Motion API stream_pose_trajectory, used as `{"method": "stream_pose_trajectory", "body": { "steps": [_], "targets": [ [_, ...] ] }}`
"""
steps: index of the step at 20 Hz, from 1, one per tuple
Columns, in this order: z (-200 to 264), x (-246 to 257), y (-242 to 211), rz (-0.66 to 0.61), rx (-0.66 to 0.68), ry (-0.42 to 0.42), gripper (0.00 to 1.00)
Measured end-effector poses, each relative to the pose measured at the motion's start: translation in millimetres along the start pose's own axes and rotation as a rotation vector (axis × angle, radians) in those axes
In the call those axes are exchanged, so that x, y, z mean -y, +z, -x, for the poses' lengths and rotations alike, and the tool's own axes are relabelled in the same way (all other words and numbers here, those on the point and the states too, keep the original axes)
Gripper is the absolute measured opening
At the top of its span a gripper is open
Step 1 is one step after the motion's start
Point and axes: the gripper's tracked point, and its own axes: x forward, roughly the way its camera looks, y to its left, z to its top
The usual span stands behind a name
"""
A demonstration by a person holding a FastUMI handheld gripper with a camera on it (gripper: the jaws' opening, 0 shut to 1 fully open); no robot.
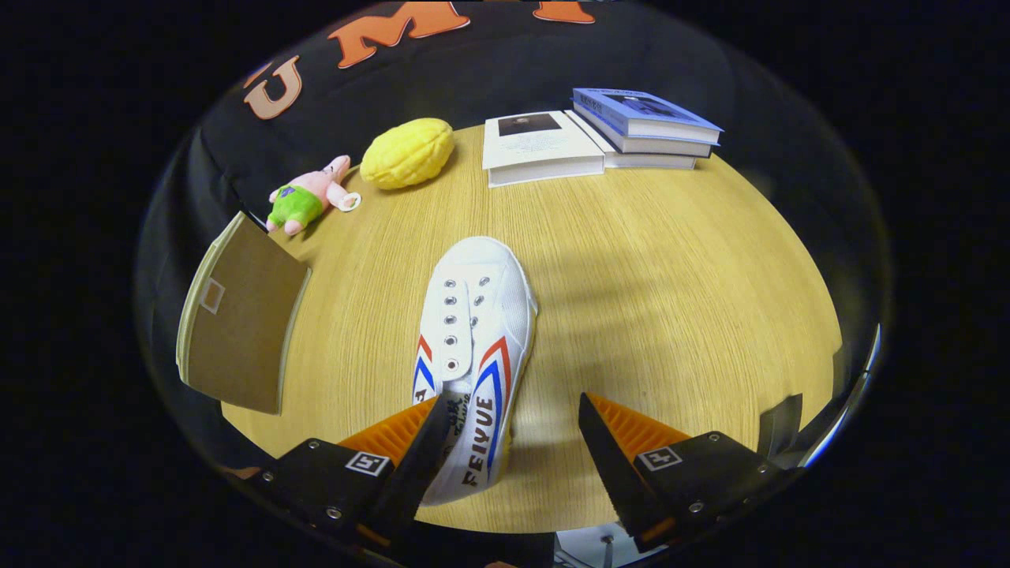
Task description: Open the storage box then place both shoes into the box .Put the left shoe in first, then the right shoe, with the right side of both shoes facing outward in a uniform manner.
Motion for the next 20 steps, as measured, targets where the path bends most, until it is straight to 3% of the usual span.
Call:
{"method": "stream_pose_trajectory", "body": {
  "steps": [4,9,11,12,13,16,20],
  "targets": [
    [-16,0,5,0.026,0.010,0.000,0.97],
    [-27,-15,8,-0.017,-0.005,0.081,0.89],
    [-29,-23,6,-0.048,-0.017,0.101,0.73],
    [-27,-21,7,-0.062,-0.019,0.101,0.54],
    [-23,-17,9,-0.082,-0.017,0.097,0.52],
    [-23,-15,14,-0.177,-0.002,0.114,0.24],
    [-14,-33,18,-0.226,-0.016,0.152,0.12]
  ]
}}
